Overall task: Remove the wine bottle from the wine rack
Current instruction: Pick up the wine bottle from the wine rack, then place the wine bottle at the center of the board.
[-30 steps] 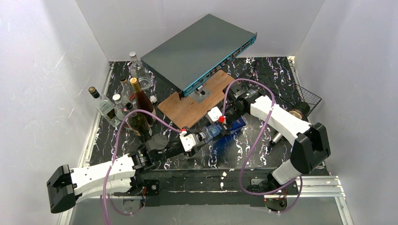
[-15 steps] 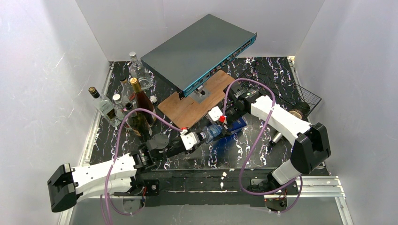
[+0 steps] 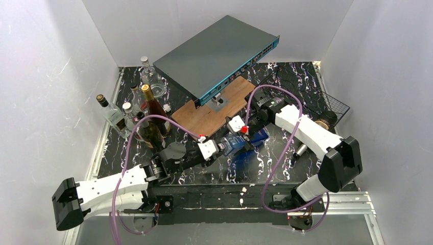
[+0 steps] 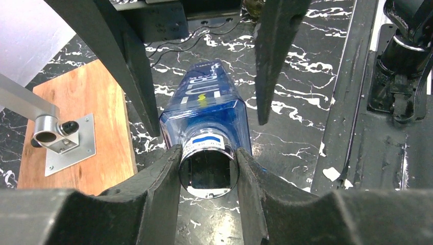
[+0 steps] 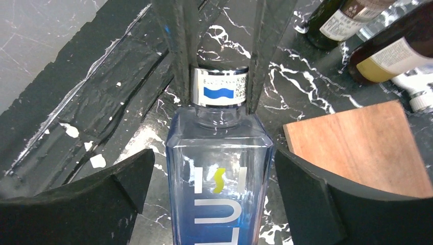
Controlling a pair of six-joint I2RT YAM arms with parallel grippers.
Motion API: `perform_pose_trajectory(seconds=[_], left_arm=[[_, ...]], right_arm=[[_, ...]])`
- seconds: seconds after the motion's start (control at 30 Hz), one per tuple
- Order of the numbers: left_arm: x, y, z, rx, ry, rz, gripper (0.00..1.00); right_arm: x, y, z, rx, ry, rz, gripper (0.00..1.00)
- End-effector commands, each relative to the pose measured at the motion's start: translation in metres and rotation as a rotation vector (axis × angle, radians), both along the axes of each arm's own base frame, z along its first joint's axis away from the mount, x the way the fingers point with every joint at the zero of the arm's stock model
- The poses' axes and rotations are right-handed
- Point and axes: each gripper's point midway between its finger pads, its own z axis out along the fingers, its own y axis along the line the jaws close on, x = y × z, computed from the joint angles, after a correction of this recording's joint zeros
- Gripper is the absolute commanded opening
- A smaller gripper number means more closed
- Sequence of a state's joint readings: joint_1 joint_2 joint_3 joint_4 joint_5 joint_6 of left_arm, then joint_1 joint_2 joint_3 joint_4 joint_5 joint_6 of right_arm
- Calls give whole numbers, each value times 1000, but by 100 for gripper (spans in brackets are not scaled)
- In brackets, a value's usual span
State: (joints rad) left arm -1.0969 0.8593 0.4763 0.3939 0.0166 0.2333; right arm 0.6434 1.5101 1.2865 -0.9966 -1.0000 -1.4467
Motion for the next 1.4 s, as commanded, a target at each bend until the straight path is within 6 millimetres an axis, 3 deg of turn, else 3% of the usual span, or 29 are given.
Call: perform_pose_trajectory(seconds=[0.0, 0.23, 0.67, 0.83, 1.13, 1.37], left_arm=[[2, 3, 37, -52, -14, 26, 0], [4, 17, 44, -22, -18, 71, 0], [4, 49, 63, 107, -25, 128, 0], [3, 65, 78, 125, -20, 168, 0], [3, 95, 109, 162, -3, 252, 0], [1, 119, 112, 214, 45, 324, 0]], right_arm=[[-6, -1, 31, 80, -25, 14, 98], [4, -10, 42, 108, -30, -32, 98], [39, -50, 55, 176, -30, -250, 98], [51, -65, 43, 188, 12, -363, 98], [53, -76, 14, 201, 114, -458, 98], [54, -78, 5, 206, 129, -471, 98]])
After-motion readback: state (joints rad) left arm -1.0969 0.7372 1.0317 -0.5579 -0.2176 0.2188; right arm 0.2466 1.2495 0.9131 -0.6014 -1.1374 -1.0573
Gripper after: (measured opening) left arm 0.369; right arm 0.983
